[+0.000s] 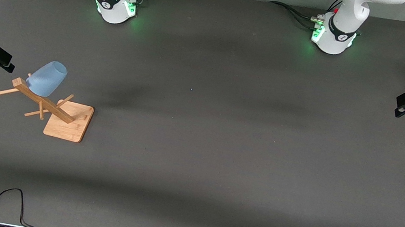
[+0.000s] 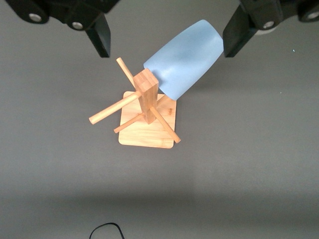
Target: Rotate and upright cup with both arms
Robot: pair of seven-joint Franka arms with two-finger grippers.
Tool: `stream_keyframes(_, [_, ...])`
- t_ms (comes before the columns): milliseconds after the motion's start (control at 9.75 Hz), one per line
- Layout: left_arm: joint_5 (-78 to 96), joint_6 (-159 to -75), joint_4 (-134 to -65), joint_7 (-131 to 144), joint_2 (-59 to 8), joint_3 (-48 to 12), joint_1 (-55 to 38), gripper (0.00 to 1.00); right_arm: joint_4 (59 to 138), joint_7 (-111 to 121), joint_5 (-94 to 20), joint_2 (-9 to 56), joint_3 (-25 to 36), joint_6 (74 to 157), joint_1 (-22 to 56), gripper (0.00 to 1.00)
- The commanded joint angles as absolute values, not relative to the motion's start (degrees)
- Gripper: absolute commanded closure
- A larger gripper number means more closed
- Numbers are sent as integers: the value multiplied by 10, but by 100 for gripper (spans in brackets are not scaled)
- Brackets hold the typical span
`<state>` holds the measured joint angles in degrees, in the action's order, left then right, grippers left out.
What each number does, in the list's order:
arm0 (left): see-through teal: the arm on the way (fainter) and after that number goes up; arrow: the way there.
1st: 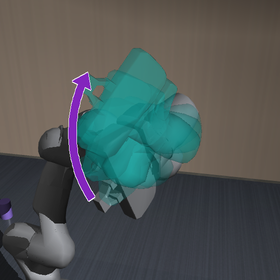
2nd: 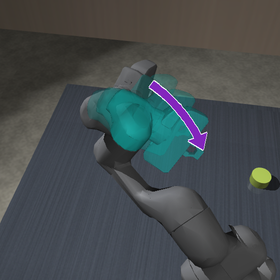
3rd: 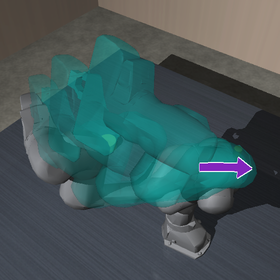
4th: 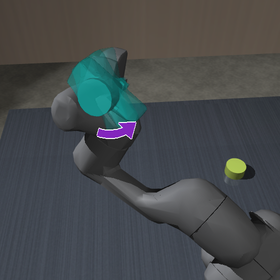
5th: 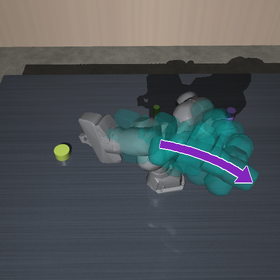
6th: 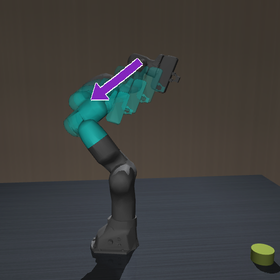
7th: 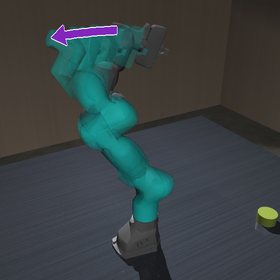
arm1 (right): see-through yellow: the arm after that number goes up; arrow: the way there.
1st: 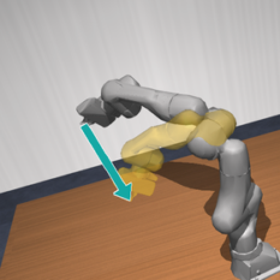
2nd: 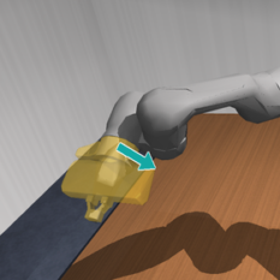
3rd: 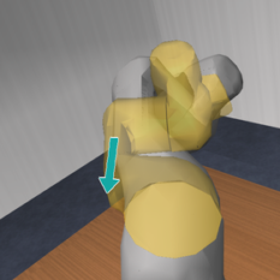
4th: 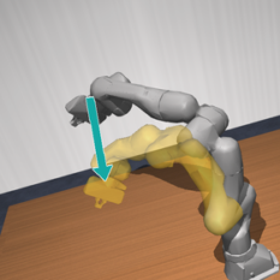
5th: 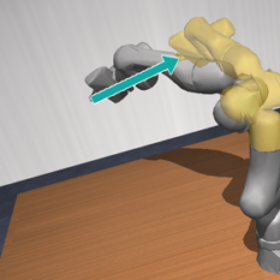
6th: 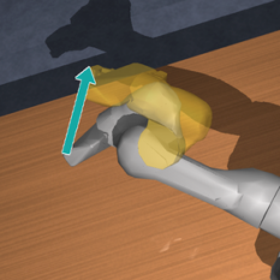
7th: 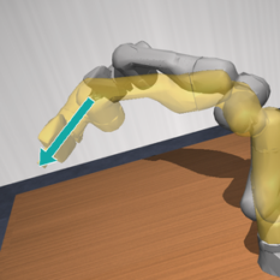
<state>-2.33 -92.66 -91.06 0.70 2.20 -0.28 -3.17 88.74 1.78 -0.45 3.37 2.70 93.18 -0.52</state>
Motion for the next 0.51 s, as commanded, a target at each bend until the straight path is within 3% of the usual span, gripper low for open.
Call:
stream_keyframes(0, [-29, -917, -899, 9, 20, -4, -32, 0, 888, 7, 2, 32, 19, 936, -9, 0])
stream_keyframes(410, [-31, -918, -900, 7, 19, -4, -31, 0, 895, 5, -1, 21, 18, 920, 8, 0])
